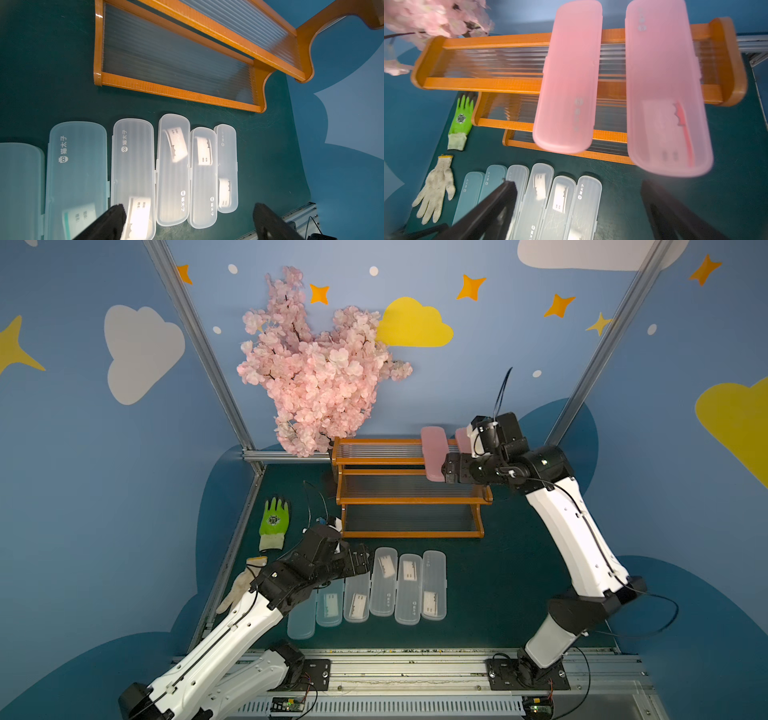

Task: Place the pencil cases on the shelf according to color
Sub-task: Pick up the pencil case from the center of the board.

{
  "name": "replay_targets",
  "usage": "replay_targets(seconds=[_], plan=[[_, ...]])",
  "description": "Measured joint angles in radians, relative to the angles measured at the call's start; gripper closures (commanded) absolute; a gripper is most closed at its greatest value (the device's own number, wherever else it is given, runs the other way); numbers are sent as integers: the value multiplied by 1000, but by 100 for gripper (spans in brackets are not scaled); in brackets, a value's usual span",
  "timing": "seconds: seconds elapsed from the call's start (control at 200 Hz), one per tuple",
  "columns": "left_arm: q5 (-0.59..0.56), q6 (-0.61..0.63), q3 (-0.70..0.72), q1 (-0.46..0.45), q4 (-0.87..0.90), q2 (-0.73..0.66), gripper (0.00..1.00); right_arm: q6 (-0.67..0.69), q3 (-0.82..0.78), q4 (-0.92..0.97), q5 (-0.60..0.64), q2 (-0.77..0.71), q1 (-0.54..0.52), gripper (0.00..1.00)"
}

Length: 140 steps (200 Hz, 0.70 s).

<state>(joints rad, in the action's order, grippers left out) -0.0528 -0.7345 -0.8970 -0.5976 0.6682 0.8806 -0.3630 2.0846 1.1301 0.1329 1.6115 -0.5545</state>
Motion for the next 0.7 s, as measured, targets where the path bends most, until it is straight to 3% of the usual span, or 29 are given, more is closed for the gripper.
replay_targets(seconds=[0.14,0.35,0.526,0.701], plan=[[10,-13,64,0,21,-74,0,1,-307,-77,-18,-240,-35,1],[35,-51,143,-2,56,-93,0,-103,-807,-170,17,-496,-180,7],[45,-76,163,-18,42,-80,0,-237,-1131,-258,29,-592,-280,8],[54,-104,206,-34,27,-74,0,-364,-1278,-357,24,-569,-348,7]])
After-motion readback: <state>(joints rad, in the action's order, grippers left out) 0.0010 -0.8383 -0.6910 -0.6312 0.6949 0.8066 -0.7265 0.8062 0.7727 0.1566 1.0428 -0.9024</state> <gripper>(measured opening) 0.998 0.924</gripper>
